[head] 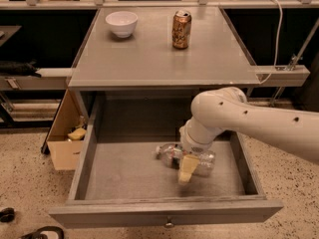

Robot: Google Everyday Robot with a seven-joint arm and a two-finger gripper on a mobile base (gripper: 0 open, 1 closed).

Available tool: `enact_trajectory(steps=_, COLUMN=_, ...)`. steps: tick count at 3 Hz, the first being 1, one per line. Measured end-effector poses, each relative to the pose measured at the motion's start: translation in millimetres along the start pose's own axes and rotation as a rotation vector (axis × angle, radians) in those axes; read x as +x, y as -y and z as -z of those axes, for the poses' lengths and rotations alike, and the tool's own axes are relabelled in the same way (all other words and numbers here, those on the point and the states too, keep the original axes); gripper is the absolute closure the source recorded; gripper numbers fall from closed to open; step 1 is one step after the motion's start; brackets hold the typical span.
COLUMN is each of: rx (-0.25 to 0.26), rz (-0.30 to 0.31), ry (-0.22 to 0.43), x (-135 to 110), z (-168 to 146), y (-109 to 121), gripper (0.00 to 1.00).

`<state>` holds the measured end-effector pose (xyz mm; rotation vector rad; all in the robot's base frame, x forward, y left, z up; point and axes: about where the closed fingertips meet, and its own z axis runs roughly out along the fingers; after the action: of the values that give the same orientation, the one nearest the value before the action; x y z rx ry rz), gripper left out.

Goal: Pick water bottle from top drawer and place on counter

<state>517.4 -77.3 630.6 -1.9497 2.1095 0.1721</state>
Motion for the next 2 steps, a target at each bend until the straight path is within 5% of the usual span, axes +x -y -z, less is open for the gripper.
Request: enact_trajectory(steps=2, rx=-0.040, rz=-0.030, ry=0.003, x=13.8, z=-42.8, y=7.1, gripper=0.41)
